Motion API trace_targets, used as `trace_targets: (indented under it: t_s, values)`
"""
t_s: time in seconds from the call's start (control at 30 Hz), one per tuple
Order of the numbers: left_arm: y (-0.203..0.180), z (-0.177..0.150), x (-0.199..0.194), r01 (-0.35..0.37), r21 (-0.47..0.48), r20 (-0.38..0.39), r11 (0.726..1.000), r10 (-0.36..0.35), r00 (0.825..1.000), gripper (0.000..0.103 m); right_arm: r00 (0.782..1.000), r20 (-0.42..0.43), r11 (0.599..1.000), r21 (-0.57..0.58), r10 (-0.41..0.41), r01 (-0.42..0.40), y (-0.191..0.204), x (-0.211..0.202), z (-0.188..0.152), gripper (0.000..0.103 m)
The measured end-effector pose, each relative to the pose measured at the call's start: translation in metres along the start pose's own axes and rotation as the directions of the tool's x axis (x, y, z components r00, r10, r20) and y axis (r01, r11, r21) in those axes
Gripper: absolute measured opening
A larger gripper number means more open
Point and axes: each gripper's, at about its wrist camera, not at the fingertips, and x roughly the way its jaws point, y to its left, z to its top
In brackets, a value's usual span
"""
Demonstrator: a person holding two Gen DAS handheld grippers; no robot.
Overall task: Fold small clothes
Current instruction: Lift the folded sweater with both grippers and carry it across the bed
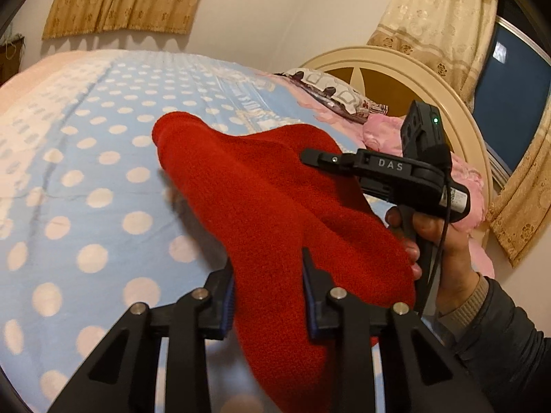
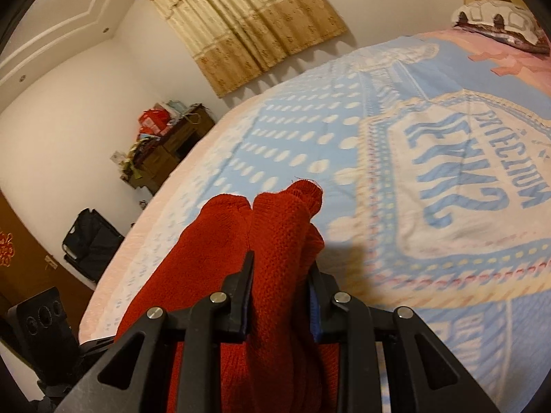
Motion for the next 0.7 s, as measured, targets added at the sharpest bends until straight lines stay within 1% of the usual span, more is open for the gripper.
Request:
trace_targets:
  t_s: [0.17, 0.37, 0.6, 0.7]
  values:
    - [0.007, -0.007, -0.028, -0.021, -0.006, 0.017, 1.000, 0.021, 1.000, 0.032, 0.999, -0.008, 0.999, -0.019, 0.040, -0.041, 0.030, 0.005, -0.010, 0.026]
    - [0.021, -0.016, -0.062, -0.070, -0.022, 0.023, 0.997, 0.070, 0.997, 0.032, 0.996, -0.037, 0.995, -0.051, 0.084, -0.086, 0.071, 0.020, -0.021, 0.026]
    - [0.030, -0.026, -0.095, -0.145, -0.024, 0.036, 0.989, 0.146, 0.989, 0.032, 0.990, -0.067, 0.988, -0.082, 0.128, -0.133, 0.113, 0.038, -0.032, 0.026]
    - [0.033, -0.030, -0.106, -0.163, -0.032, 0.047, 0.986, 0.165, 0.985, 0.032, 0.987, -0.078, 0.985, -0.095, 0.140, -0.147, 0.128, 0.043, -0.036, 0.026]
